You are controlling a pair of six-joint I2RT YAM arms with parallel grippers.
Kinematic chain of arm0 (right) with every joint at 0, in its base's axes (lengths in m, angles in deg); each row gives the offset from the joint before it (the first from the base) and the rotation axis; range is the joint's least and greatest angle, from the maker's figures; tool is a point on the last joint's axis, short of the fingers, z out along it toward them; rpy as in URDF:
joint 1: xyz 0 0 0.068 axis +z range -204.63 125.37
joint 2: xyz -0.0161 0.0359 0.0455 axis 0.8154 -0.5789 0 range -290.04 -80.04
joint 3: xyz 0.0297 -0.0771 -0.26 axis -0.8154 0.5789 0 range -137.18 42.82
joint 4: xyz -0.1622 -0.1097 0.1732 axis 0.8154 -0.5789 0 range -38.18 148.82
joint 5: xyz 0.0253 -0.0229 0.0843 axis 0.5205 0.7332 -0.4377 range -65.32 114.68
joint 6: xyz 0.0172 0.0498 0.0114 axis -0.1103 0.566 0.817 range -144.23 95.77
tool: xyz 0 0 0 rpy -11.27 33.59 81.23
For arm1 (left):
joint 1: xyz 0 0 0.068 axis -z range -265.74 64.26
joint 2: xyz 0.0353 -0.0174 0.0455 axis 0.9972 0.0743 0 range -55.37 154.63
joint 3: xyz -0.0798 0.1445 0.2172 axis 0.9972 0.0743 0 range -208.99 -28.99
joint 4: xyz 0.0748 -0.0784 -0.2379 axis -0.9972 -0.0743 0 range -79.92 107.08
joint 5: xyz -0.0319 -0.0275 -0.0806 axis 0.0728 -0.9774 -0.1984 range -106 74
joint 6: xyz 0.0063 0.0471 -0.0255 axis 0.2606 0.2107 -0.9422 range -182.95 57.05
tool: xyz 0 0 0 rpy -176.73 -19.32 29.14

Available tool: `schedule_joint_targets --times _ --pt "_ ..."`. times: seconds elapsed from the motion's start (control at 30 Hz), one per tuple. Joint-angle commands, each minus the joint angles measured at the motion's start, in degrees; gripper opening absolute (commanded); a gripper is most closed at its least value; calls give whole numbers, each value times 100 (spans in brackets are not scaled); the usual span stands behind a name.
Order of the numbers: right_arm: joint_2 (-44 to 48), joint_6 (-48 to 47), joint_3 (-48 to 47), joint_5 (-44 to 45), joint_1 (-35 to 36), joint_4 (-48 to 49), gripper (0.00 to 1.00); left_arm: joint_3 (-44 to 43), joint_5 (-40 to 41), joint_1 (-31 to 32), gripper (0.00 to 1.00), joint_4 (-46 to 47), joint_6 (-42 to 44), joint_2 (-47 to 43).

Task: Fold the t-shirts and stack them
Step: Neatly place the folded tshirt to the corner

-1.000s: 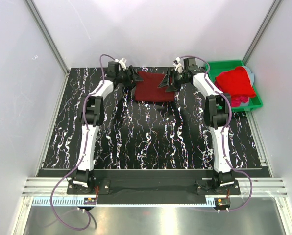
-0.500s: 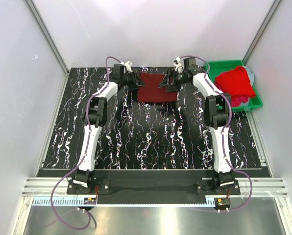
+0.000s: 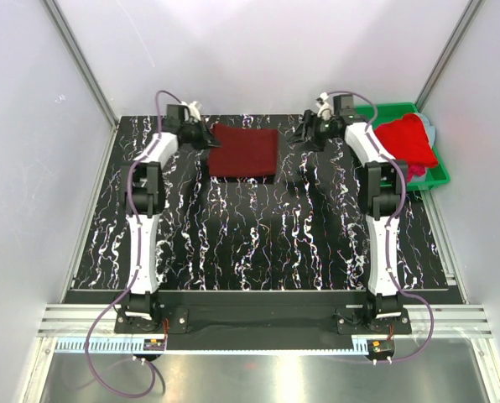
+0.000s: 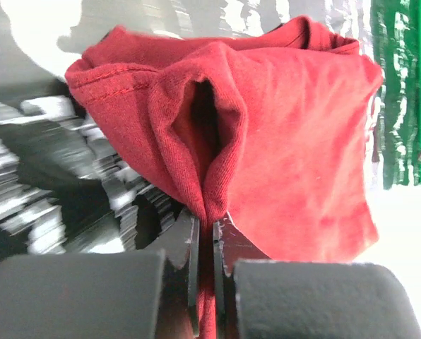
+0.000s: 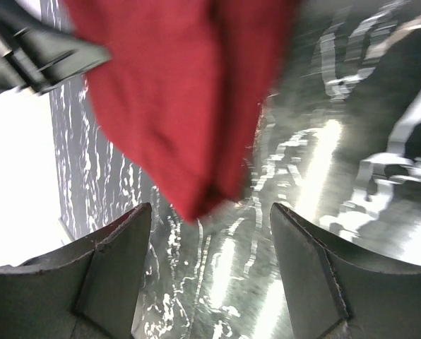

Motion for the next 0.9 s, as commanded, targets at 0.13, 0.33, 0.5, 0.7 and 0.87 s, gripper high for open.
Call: schedule_joint_targets --times 0.13,0.33,0.5,0.7,0.87 --pt "592 -184 -133 40 -356 -73 75 -80 392 -736 0 -1443 1282 -1081" --pt "671 -167 -98 -47 -461 -82 75 272 955 -1123 0 -1882 1678 -1530" --pt "759 -184 -28 -74 -496 -74 75 220 1552 -1422 0 -2129 2135 -1574" --pt "900 -228 139 -91 -540 -65 75 18 2299 -1756 0 -2121 2487 -1495" --pt "970 -255 209 -100 -558 -73 75 -140 2870 -1950 0 -2068 2829 -1372"
